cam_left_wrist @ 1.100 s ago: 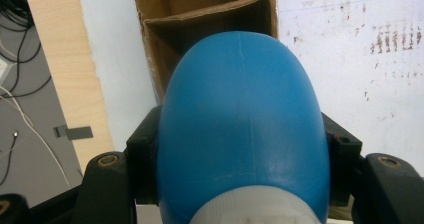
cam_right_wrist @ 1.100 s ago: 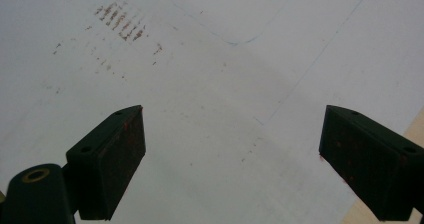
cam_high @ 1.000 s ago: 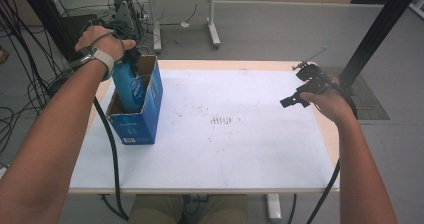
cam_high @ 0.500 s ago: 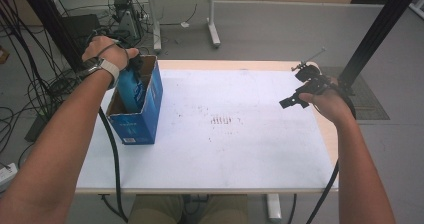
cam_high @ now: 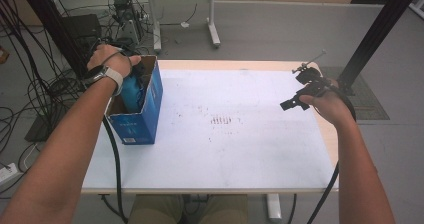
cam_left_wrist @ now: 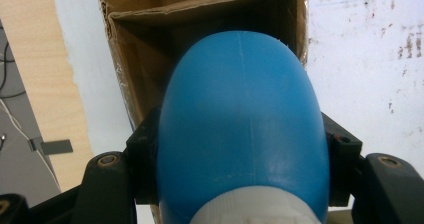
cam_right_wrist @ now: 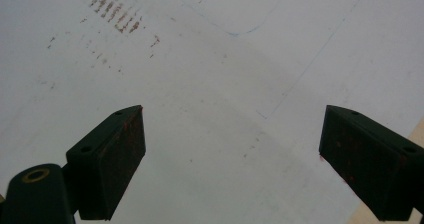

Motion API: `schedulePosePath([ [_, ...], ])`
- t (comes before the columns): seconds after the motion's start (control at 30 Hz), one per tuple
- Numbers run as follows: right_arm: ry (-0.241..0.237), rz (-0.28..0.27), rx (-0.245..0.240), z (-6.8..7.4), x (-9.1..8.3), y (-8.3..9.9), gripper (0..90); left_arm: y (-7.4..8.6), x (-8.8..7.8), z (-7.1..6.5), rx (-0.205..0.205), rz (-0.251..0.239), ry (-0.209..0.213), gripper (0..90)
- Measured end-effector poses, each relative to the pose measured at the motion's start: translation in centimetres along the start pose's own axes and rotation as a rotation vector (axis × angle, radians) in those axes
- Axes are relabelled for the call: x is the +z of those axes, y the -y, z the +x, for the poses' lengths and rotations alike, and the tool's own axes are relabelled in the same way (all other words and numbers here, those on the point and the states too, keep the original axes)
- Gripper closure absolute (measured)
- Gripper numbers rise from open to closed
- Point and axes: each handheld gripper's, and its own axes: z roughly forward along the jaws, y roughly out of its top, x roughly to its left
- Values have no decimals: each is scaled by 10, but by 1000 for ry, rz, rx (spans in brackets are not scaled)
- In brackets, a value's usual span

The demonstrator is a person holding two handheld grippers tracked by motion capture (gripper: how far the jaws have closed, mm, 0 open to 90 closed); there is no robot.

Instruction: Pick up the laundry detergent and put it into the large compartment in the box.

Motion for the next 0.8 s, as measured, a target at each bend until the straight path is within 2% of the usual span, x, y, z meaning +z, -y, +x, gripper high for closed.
schedulePosePath([
  [0.17,5,0,2,1,-1,0,111,1,7,2,-3,-5,10,374],
  [0.8,5,11,9,1,1,0,111,-2,27,1,6,11,0,374],
])
